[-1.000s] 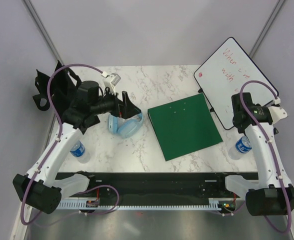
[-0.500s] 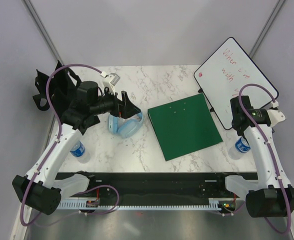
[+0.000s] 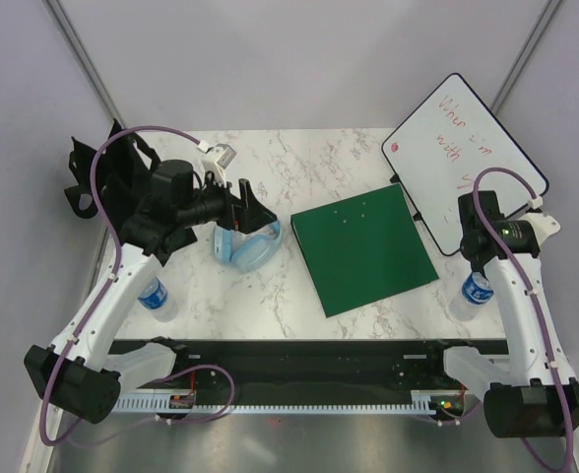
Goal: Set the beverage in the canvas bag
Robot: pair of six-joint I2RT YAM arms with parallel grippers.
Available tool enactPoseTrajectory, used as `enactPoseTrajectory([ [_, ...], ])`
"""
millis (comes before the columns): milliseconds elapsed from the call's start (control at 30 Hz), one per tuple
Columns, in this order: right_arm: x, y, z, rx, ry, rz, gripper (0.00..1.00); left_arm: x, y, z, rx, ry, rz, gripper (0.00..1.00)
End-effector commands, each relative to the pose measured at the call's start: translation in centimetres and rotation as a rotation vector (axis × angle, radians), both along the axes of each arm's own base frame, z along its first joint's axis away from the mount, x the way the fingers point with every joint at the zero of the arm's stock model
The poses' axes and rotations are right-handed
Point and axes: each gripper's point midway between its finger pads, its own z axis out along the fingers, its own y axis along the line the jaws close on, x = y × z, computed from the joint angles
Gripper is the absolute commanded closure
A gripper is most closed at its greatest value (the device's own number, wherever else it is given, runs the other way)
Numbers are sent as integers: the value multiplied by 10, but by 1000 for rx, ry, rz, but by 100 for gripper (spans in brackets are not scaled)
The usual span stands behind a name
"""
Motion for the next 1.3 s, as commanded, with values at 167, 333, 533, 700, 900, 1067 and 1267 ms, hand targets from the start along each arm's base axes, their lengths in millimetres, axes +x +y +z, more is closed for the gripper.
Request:
enactPoseTrajectory([
  [167, 14, 31, 22, 91, -92, 346, 100, 0, 2, 13, -21, -46, 21, 0],
  [333, 16, 45, 34, 124, -80, 481, 100, 1, 2, 16, -22, -54, 27, 0],
  [533, 14, 58, 46, 144, -98, 604, 100, 1, 3, 15, -24, -45, 34, 0],
  [700, 23, 78, 69, 187, -161, 740, 100, -1, 4, 21, -31, -51, 44, 0],
  [900, 34, 117, 94, 274, -268, 964, 100, 0, 11, 26, -26, -42, 100, 0],
  [1067, 45, 144, 101, 337, -389, 1083, 100, 0, 11, 26, -45, 17, 125, 1],
  [1267, 64, 170, 114, 390, -520, 1154, 100, 10, 26, 21, 1, 49, 237, 1],
])
